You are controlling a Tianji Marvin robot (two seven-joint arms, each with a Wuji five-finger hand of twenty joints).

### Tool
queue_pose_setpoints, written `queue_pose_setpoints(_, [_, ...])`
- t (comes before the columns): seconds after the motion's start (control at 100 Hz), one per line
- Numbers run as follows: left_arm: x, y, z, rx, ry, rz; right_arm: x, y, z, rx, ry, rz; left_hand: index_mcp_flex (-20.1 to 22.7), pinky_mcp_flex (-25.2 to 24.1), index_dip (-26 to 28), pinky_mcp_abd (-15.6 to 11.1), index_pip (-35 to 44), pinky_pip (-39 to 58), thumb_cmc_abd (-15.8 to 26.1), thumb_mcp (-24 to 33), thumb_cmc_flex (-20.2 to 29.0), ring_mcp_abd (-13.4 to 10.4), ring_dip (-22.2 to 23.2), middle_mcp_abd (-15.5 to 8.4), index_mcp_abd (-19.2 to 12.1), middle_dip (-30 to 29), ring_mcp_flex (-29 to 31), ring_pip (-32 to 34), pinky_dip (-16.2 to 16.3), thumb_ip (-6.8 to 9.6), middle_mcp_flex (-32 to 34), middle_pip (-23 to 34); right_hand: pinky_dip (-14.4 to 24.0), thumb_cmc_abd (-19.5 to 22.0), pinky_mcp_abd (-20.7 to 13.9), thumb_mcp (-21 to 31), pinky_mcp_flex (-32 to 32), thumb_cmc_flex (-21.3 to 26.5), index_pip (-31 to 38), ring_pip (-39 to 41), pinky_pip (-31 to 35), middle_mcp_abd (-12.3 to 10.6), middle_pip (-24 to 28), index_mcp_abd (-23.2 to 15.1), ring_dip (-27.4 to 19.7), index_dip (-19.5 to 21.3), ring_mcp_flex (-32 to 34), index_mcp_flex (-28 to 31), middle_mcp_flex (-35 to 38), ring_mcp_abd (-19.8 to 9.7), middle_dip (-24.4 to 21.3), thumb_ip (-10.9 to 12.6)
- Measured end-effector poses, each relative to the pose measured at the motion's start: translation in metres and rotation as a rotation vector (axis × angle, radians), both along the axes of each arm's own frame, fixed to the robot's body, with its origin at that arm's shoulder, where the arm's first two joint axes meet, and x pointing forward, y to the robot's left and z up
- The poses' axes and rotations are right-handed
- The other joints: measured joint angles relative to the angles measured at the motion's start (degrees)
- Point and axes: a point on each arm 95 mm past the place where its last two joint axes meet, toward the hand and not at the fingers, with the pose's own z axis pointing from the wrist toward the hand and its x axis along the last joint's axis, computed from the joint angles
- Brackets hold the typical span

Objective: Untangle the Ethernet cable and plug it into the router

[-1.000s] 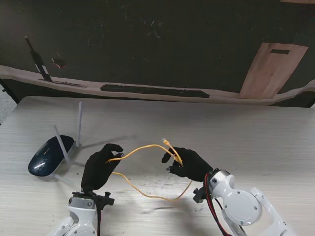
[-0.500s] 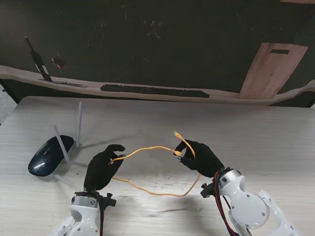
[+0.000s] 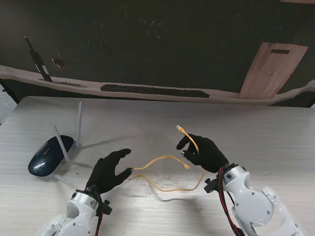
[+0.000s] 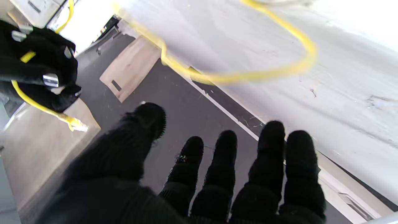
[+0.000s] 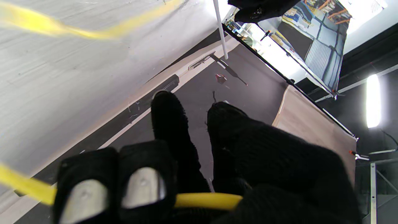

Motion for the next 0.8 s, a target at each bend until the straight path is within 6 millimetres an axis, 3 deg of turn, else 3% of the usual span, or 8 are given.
queue_pose_setpoints(0.15, [-0.002,0.004,0.001,0.01,-0.02,-0.045,0.002,0.0,0.002,-0.085,-0.035,0.031,-0.4,-5.1,-1.1,-3.1,-1.9,-7.6,-0.6,0.0,-3.0,-1.7,-2.8,0.0,-0.1,-1.6,-4.9,-5.6,-5.3,0.01,-3.8,-3.3,0.9,0.0,-0.2,-0.1,0.1,0.0,0.1,0.2,0.0,-0.3,0.0,-0.7,0.3,-0.2,0.0,0.7,0.5,-0.1,0.5,0.0])
queue_pose_setpoints(0.42, [-0.003,0.003,0.001,-0.11,-0.125,-0.085,0.006,0.002,0.007,-0.198,0.019,0.173,-0.4,-5.1,-1.1,-3.3,-1.8,-8.0,-1.0,2.4,-3.1,-1.7,-2.8,0.0,-0.7,-1.7,-4.8,-5.7,-6.1,0.02,-3.8,-3.3,2.0,0.0,-0.4,-0.2,0.2,0.0,-0.1,0.5,0.0,-0.7,0.0,-2.1,0.9,-0.9,0.1,3.0,1.1,-0.2,0.5,0.0])
queue_pose_setpoints(0.7, [-0.002,0.003,0.001,-0.093,-0.181,-0.186,0.012,0.038,-0.001,-0.155,0.093,0.271,-0.3,-2.2,-0.9,-3.1,-0.4,-7.6,-3.5,7.8,-4.5,-3.8,-2.8,-0.2,-7.1,-1.7,-1.2,-5.6,-6.1,0.02,-1.8,-3.2,2.0,0.0,-0.4,-0.2,0.2,0.0,-0.1,0.5,0.0,-0.8,0.0,-2.1,0.9,-1.1,0.1,3.7,1.4,-0.2,0.5,0.0])
queue_pose_setpoints(0.8, [-0.001,0.004,0.0,-0.115,-0.214,-0.183,0.014,0.049,-0.007,-0.157,0.124,0.305,-0.3,-1.5,-0.5,-3.1,-0.3,-7.4,-3.6,8.4,-5.1,-4.5,-2.8,-0.7,-7.8,-1.7,-0.9,-5.5,-6.1,0.02,-1.3,-3.2,2.1,0.0,-0.4,-0.2,0.2,0.0,-0.2,0.5,0.0,-0.8,0.0,-2.1,0.9,-1.2,0.1,3.7,1.4,-0.2,0.5,0.0])
